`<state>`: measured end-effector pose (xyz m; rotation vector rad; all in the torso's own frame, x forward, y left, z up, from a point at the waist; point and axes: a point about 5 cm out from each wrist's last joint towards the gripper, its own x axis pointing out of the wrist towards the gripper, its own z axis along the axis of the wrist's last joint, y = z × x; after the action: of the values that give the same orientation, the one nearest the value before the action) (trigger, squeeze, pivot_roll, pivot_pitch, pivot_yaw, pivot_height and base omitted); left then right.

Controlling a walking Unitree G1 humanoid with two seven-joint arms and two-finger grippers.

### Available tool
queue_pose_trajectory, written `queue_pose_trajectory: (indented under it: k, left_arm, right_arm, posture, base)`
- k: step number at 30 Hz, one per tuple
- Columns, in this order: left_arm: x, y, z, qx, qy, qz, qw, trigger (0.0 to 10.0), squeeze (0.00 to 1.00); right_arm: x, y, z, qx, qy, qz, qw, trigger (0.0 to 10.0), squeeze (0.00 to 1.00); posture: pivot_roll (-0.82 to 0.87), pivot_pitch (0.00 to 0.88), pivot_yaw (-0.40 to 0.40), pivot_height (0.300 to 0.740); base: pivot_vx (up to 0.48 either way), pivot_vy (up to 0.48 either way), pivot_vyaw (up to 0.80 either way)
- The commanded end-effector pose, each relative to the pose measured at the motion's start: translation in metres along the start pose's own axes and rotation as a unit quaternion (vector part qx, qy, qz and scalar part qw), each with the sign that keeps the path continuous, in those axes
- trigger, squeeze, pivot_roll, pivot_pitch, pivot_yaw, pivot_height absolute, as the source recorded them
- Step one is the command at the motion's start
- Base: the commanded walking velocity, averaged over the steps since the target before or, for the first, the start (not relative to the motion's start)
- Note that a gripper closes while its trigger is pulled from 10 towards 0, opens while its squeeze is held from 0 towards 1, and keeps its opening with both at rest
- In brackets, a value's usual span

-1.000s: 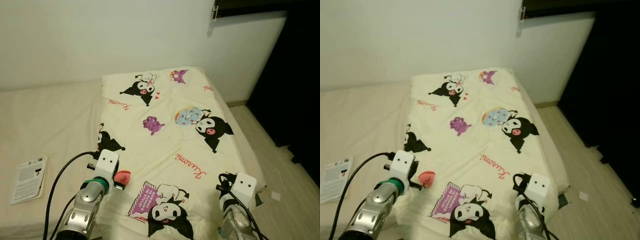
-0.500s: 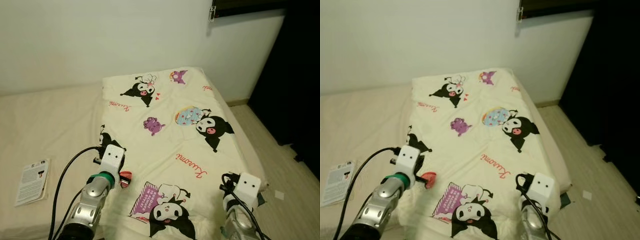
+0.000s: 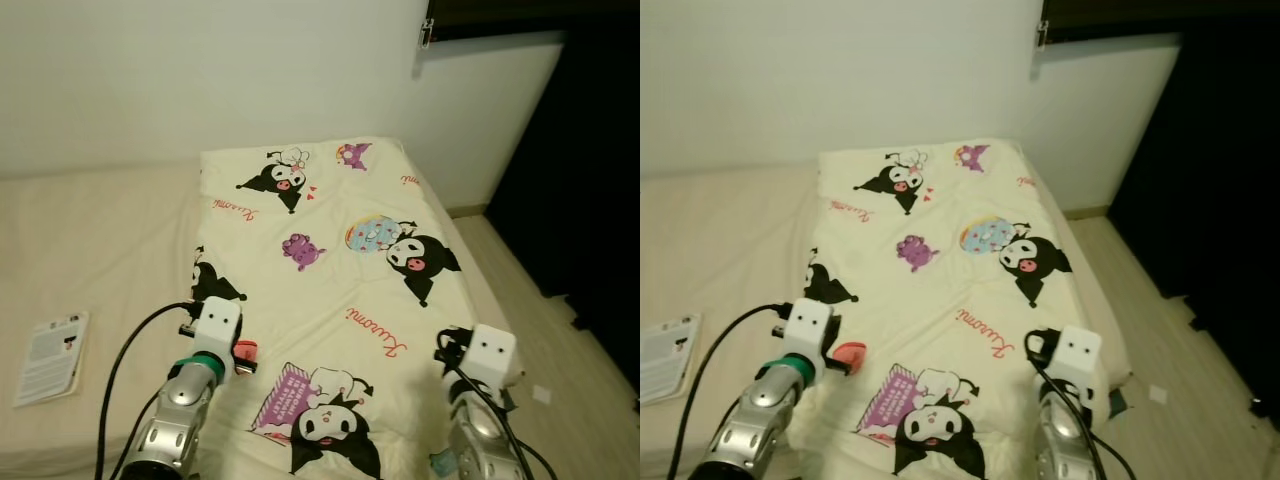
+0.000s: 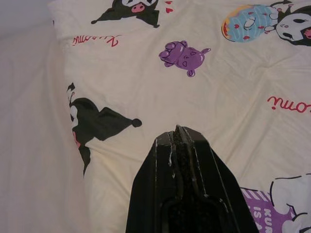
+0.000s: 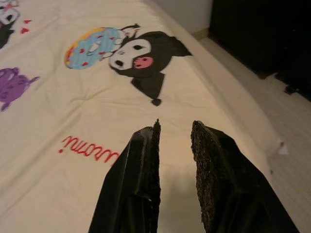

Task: Clean up the room

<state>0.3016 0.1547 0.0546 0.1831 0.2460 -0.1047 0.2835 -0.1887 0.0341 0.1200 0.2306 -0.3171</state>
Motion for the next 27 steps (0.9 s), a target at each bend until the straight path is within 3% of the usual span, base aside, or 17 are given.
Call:
queue_pose_trajectory:
  k: [1,27]
  left_arm:
    - [-0.003,0.0044,-0.0024,-0.006,-0.003,0.01,1.0,10.0,0.0]
    - [-0.0077,0.0055,-0.003,-0.006,-0.016,0.015,1.0,10.0,0.0]
  right_arm:
    - [-0.0018,0.0016,-0.0074,-0.001,0.019,0.004,1.0,10.0,0.0]
    - [-0.0021,0.0056,-0.0145,-0.01,0.042,0.023,0.999,10.0,0.0]
  posture:
    - [0.09,0.0,0.05,0.74]
    - [0.11,0.0,0.012,0.74]
  base:
    - [0.0,0.0,0.0]
    - [0.0,0.0,0.0]
